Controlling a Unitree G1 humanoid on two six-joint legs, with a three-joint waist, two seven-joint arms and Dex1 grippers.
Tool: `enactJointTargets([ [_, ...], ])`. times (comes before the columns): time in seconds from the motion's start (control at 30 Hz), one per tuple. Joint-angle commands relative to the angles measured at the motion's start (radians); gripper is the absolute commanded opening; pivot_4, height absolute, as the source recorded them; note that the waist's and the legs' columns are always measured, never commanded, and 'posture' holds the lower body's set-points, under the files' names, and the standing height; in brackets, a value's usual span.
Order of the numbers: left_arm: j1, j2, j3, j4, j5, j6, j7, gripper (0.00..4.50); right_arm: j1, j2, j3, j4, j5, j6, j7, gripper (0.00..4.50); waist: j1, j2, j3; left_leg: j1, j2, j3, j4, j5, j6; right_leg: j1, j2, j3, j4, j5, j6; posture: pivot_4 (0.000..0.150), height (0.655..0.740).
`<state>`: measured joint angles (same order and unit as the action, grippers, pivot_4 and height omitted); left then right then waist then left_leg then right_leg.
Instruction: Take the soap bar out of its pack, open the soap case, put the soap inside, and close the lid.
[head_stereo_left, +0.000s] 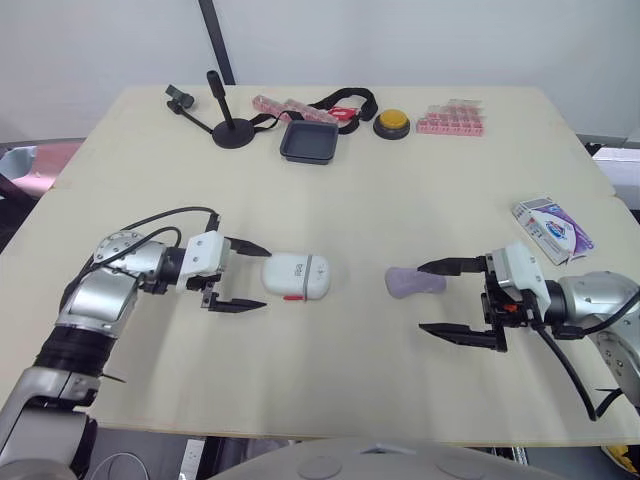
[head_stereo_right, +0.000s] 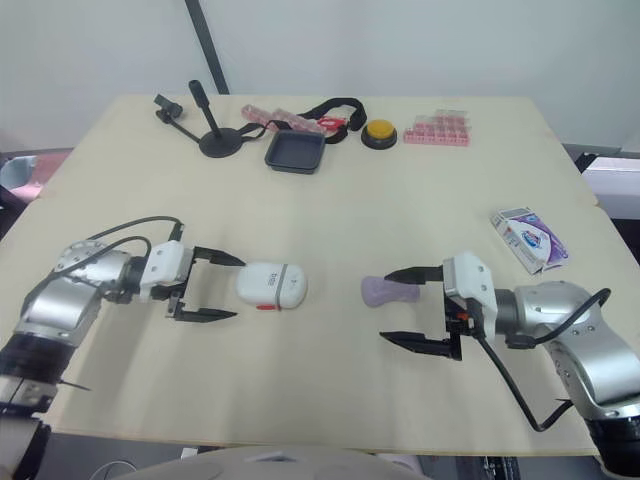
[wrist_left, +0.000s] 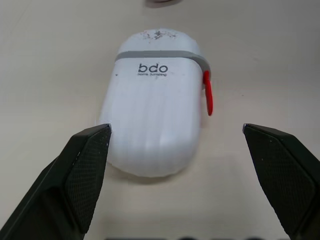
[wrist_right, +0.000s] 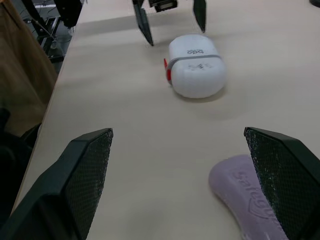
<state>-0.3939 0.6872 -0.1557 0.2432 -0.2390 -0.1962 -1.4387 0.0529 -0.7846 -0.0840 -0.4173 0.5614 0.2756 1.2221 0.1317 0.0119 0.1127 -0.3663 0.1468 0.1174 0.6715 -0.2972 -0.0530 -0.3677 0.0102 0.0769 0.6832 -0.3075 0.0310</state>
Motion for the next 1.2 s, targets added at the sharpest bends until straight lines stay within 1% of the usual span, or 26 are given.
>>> enactJointTargets([
  [0.03,-0.029,-0.007,-0.021,0.057,0.036,-0.063,-0.011,4.50,0.006,-0.001,-0.004,-0.032,-0.003,-0.017,-0.013,4.49,-0.001,0.000,0.000,-0.001,0.000,0.000,0.000,0.000,0.000,0.000,0.000,0.000,0.000,0.000,0.000,0.150,0.7400],
  [0.07,-0.034,-0.012,-0.031,0.070,0.041,-0.074,-0.019,4.50,0.007,-0.001,-0.003,-0.039,-0.002,-0.010,-0.020,4.49,0.000,0.000,0.000,-0.003,0.000,0.000,0.000,0.000,0.000,0.001,0.001,0.000,0.000,0.000,0.000,0.150,0.7400],
  [0.13,-0.045,-0.027,-0.042,0.092,0.046,-0.087,-0.017,4.50,0.008,-0.003,-0.002,-0.047,-0.001,-0.006,-0.029,4.49,0.002,0.000,0.000,-0.003,0.000,0.000,0.000,0.000,0.000,0.001,0.001,0.000,0.000,0.000,0.000,0.150,0.7400],
  [0.2,-0.060,-0.043,-0.052,0.115,0.058,-0.099,-0.007,4.50,0.011,-0.004,-0.001,-0.051,-0.001,-0.006,-0.036,4.49,0.004,0.000,0.000,0.001,0.000,0.000,0.001,0.000,0.000,0.000,0.000,-0.001,0.001,0.000,0.000,0.150,0.7400],
  [0.4,-0.082,-0.088,-0.073,0.147,0.091,-0.113,0.030,4.50,0.018,-0.011,-0.006,-0.038,0.003,-0.009,-0.032,4.49,0.003,0.000,0.000,-0.002,0.000,-0.001,0.004,0.000,0.000,0.000,0.000,-0.001,0.002,0.000,0.000,0.150,0.7400],
  [0.43,-0.079,-0.096,-0.073,0.140,0.094,-0.105,0.044,4.50,0.019,-0.011,-0.007,-0.035,0.005,-0.008,-0.030,4.49,0.002,0.000,0.000,-0.005,0.000,-0.001,0.004,0.000,0.000,0.000,0.000,-0.001,0.002,0.000,0.000,0.150,0.7400],
  [0.53,-0.064,-0.115,-0.062,0.103,0.081,-0.041,0.085,4.50,0.021,-0.007,-0.012,-0.028,0.012,-0.006,-0.033,4.49,0.002,0.000,0.000,-0.006,0.001,-0.001,0.004,0.000,0.000,0.000,0.000,-0.001,0.002,0.000,0.000,0.150,0.7400],
  [0.73,-0.030,-0.112,-0.055,0.050,0.072,0.021,0.114,4.50,0.048,0.006,-0.020,-0.011,0.012,-0.026,-0.034,4.49,0.004,0.000,0.000,-0.006,0.001,-0.002,0.004,0.000,0.000,0.000,0.000,-0.001,0.002,0.000,0.000,0.150,0.7400],
  [0.9,-0.026,-0.114,-0.030,0.007,0.037,0.139,0.150,4.50,0.061,0.001,-0.024,0.004,0.005,-0.044,-0.033,4.49,0.002,0.000,0.000,-0.006,0.001,-0.002,0.005,0.000,0.000,0.000,0.000,-0.002,0.002,0.000,0.000,0.150,0.7400],
  [1.07,-0.017,-0.115,-0.024,-0.022,0.029,0.172,0.168,4.50,0.053,-0.002,-0.023,0.019,0.001,-0.055,-0.032,4.49,0.002,0.000,0.000,-0.006,0.001,-0.002,0.005,0.000,0.000,0.000,0.000,-0.002,0.002,0.000,0.000,0.150,0.7400],
  [1.2,-0.016,-0.113,-0.037,-0.023,0.030,0.154,0.152,4.50,0.057,0.001,-0.027,0.026,0.012,-0.053,-0.031,4.49,0.002,0.000,0.000,-0.006,0.001,-0.002,0.005,0.000,0.000,0.000,0.000,-0.002,0.002,0.000,0.000,0.150,0.7400],
])
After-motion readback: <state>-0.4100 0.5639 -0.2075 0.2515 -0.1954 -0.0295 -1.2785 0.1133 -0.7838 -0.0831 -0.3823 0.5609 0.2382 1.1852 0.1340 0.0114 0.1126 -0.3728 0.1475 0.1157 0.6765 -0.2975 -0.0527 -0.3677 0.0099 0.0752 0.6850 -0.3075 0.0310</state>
